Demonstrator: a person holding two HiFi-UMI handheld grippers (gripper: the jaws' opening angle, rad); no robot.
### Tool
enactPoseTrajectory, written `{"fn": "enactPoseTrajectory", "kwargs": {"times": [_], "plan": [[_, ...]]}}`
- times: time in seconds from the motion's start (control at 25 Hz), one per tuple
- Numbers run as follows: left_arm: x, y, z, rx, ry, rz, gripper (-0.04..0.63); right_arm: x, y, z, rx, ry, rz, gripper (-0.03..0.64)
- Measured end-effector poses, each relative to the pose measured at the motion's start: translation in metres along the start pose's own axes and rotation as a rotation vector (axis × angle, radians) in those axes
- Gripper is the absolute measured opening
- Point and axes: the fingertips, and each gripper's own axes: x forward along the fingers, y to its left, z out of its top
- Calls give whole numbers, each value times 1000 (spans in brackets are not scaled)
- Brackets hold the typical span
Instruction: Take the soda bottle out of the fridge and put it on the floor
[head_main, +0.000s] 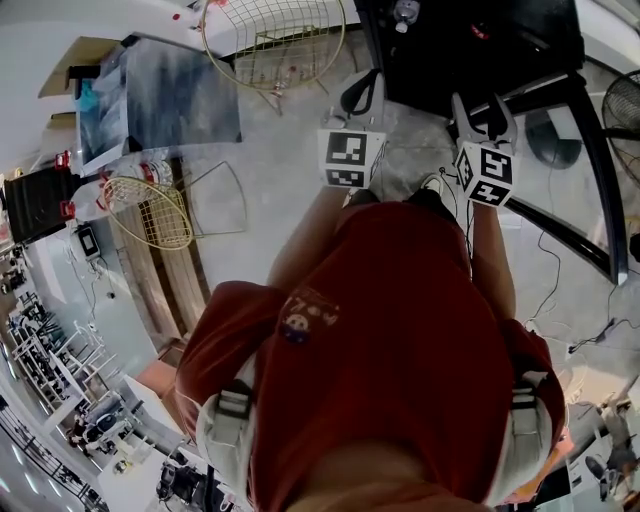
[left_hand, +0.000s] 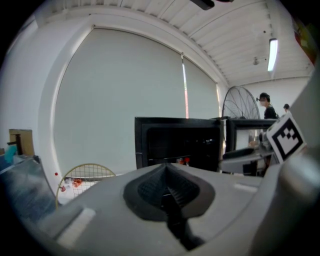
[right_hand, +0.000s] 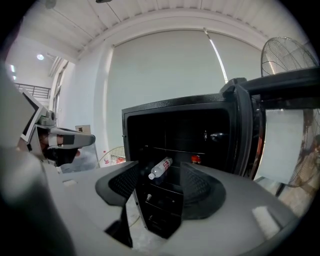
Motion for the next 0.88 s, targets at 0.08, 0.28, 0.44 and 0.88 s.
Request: {"fn": "enactPoseTrajectory", "kwargs": {"times": [0.08, 0.28, 0.44, 0.88], "plan": [[1, 5, -1, -6, 6, 9, 0, 4, 0, 0, 9, 3, -5, 244], [1, 16, -9, -13, 12, 33, 0, 9, -1, -2, 23, 11, -20, 244], [-4, 25, -18, -23, 13, 41, 0, 10, 2, -9, 37, 14, -39, 242], [17, 32, -74, -44, 16, 43, 0, 37, 11, -58, 47, 40, -46, 242]]}}
